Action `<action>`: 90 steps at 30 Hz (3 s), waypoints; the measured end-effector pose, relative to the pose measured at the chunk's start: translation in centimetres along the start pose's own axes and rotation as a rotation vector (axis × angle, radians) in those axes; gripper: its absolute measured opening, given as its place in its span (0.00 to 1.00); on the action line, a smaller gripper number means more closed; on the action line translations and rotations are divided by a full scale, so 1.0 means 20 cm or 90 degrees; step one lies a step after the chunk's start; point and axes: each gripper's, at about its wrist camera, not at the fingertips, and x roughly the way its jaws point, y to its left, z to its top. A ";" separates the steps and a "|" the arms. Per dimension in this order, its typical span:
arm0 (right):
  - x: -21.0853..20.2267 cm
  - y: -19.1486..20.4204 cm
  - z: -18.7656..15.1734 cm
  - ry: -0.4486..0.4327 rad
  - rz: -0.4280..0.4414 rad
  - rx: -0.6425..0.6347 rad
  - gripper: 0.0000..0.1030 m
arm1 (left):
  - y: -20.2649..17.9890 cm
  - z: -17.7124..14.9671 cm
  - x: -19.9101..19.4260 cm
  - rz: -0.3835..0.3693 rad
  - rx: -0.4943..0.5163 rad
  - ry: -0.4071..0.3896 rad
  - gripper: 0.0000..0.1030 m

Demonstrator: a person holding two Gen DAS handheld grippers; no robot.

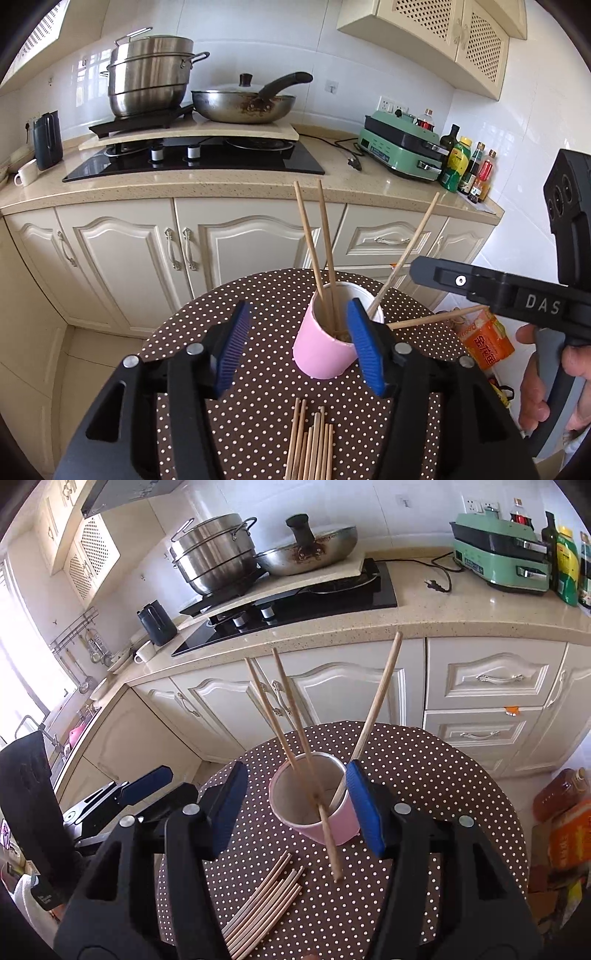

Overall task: Organize utensils
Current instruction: 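Open both grippers to release the chopsticks in the cup, then withdraw both grippers from the cup back over the chopstick pile, then lower both open grippers toward the next chopsticks in the pile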

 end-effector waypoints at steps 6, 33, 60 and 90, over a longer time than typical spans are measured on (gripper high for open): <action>-0.17 0.05 -0.02 -0.025 -0.015 -0.004 0.56 | 0.01 -0.02 -0.17 0.018 -0.009 -0.013 0.57; -0.37 0.08 -0.57 0.007 -0.058 0.066 0.57 | 0.07 -0.41 -0.21 -0.012 -0.036 0.091 0.57; 0.10 0.12 -0.95 0.218 -0.068 0.139 0.57 | 0.09 -0.80 0.28 0.058 0.094 0.394 0.57; 0.52 0.47 -1.00 0.319 -0.271 0.215 0.28 | 0.37 -0.57 0.64 -0.038 0.077 0.486 0.18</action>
